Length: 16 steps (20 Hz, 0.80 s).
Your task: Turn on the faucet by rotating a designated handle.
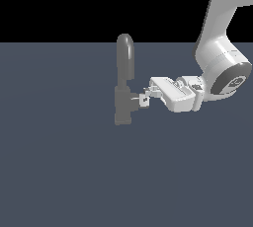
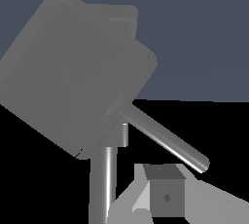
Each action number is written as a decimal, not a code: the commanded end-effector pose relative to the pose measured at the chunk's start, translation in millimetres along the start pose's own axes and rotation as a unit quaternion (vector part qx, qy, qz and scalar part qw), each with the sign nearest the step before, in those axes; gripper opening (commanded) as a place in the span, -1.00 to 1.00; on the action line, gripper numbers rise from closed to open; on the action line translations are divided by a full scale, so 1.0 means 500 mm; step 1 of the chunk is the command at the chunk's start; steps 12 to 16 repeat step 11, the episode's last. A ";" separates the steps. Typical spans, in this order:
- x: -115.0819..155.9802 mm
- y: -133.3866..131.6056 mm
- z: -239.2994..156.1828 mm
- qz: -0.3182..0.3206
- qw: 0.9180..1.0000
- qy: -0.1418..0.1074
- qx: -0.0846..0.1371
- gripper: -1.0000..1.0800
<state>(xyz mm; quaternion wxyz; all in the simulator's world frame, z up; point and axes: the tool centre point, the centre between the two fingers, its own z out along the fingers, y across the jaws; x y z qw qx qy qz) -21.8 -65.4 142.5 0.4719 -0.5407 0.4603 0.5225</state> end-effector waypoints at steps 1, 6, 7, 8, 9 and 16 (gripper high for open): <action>0.014 0.006 0.000 0.002 1.000 0.000 0.000 -1.00; 0.082 0.033 0.000 0.010 1.000 -0.002 0.000 -1.00; 0.095 0.038 0.000 0.011 1.000 -0.003 0.000 -1.00; 0.109 0.043 0.000 0.013 1.000 -0.003 0.000 -1.00; 0.122 0.049 0.000 0.015 1.000 -0.004 0.000 -1.00; 0.135 0.054 0.000 0.016 1.000 -0.004 0.000 -1.00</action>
